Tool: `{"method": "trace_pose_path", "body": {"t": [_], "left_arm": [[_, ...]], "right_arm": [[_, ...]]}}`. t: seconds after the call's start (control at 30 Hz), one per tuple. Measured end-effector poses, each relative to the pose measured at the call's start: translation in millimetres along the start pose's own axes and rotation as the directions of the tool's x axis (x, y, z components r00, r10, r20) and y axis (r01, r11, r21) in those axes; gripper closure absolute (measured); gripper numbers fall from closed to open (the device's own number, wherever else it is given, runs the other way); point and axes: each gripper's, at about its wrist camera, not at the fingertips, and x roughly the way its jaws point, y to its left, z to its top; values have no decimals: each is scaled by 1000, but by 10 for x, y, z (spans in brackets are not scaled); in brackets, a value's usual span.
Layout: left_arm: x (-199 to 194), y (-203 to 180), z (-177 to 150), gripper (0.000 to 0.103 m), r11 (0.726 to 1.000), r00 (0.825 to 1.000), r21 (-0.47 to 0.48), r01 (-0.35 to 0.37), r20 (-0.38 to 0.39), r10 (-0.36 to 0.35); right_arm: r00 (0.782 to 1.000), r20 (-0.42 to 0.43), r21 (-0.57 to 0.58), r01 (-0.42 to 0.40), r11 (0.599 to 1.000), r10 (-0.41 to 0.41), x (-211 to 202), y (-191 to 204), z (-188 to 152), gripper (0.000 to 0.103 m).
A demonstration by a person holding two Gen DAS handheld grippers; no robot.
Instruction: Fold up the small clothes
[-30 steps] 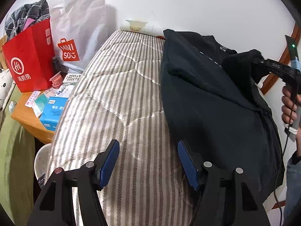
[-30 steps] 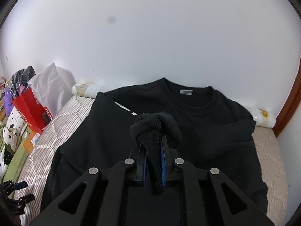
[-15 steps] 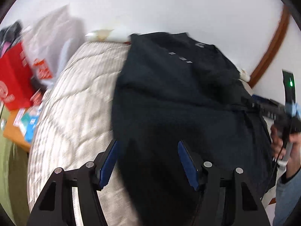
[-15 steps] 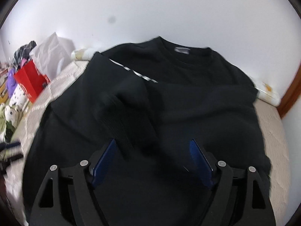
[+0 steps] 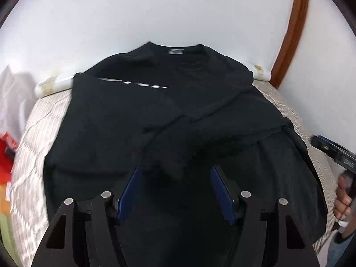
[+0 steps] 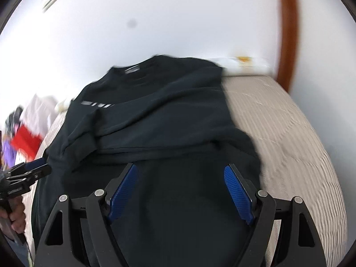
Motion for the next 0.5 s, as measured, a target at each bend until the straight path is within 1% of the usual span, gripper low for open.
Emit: {"method": "trace_pose_path", "body": {"t": [0.07,0.17,0.23,0.33,0.5], "left_arm": [[164,-97,63,41,1000,1000,17,20,-13,-20],[359,-182,128,41,998,1000,59,-11,-20,12],[477,-199,144,41,996,999,87,-35,-22,37],[639,-221,149,41,987,996,136,-82,-27,87],[725,-315,161,41,968,989,206,-145,11,146]], "right_arm": [[1000,9,22,28,999,-28,-87,-186,-45,23],[998,18,30,67,997,-67,-187,-377,-106,23],[997,24,40,74,996,-75,-220,-467,-140,23],[998,26,68,59,996,-61,-235,-577,-198,23],[998,29,73,50,996,-52,-213,-587,-254,23]]}}
